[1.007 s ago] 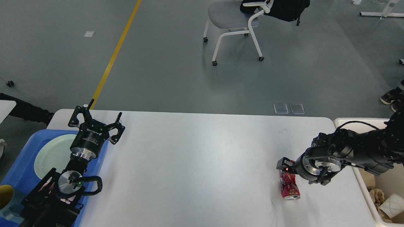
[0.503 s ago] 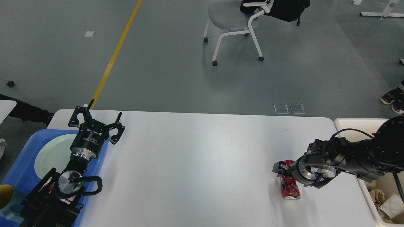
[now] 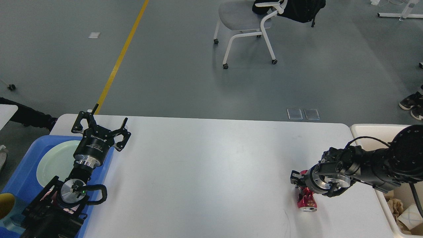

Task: Tidy desktop
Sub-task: 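Lower the right gripper and grasp the red can, then lift the red can with the right gripper and drop it into the bin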

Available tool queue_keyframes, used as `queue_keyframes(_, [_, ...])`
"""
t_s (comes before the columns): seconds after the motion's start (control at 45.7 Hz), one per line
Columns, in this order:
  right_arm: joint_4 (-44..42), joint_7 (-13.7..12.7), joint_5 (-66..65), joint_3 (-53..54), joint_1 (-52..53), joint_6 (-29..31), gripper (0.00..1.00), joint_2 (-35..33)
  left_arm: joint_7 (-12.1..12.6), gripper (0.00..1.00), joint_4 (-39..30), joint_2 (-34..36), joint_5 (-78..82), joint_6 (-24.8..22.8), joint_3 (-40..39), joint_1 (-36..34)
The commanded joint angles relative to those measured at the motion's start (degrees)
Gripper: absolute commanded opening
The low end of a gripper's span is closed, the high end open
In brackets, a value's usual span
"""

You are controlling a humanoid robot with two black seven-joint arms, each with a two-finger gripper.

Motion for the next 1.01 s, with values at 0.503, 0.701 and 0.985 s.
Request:
queue_keyframes(0.503, [2.64,-0.22,3.81,-0.28,7.01,11.57,0.00,-4.44,0.00,0.96,-0.02,0.00,0.00,0.00,0.00,0.00])
queue_keyframes(0.701, [12.31,-0.22,3.81,-2.38,20.36,19.39,0.00,-10.24,0.00,0.96,-0.02,0.00,0.00,0.00,0.00,0.00])
queue_keyframes(0.985, [27.42,-0.30,4.86,-15.21,45.32,26.96,0.00,-10.07,0.00,0.96,-0.02,0.00,0.00,0.00,0.00,0.00])
